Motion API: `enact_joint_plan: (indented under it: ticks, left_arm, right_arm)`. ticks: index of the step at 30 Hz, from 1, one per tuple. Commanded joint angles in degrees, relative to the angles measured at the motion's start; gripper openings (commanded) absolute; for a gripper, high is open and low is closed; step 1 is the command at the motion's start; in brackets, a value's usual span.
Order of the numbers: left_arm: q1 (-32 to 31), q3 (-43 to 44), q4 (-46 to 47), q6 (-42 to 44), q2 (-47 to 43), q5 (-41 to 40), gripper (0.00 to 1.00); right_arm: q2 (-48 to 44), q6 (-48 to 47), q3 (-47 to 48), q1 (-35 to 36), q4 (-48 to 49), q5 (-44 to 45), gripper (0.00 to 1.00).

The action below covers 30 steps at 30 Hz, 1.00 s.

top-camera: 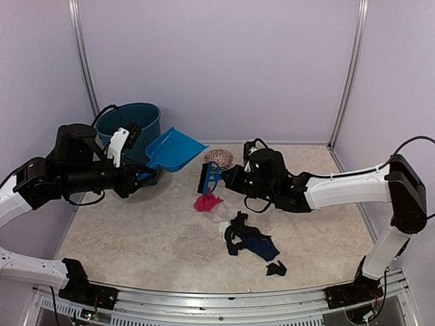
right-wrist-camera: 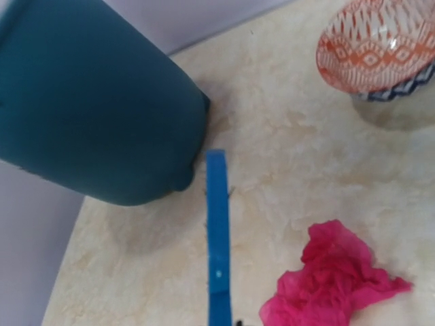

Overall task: Sweep away the paper scraps from the table
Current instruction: Sweep the paper scraps at the center of the board.

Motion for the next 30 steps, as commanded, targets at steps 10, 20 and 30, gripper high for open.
enact_joint_plan:
  ticks: [10, 20, 30]
  left_arm:
    - [-1.10, -4.14, -2.52, -3.07, -4.69, 1.99, 0.00]
    - [-3.46, -6.96, -1.30, -3.67, -2.99, 4.02, 0.00]
    - [-8.84, -9.61, 2.08, -8.15, -0.54, 4.63, 0.00]
  right_arm:
    - [15.19, 8.93, 3.35, -3.41, 7.81, -6.39, 0.00]
    - [7.03, 13.46, -12.80, -5.48, 11.13, -9.09, 0.00]
    - [-12.72, 12.56, -27.39, -5.68, 8.26, -8.59, 0.00]
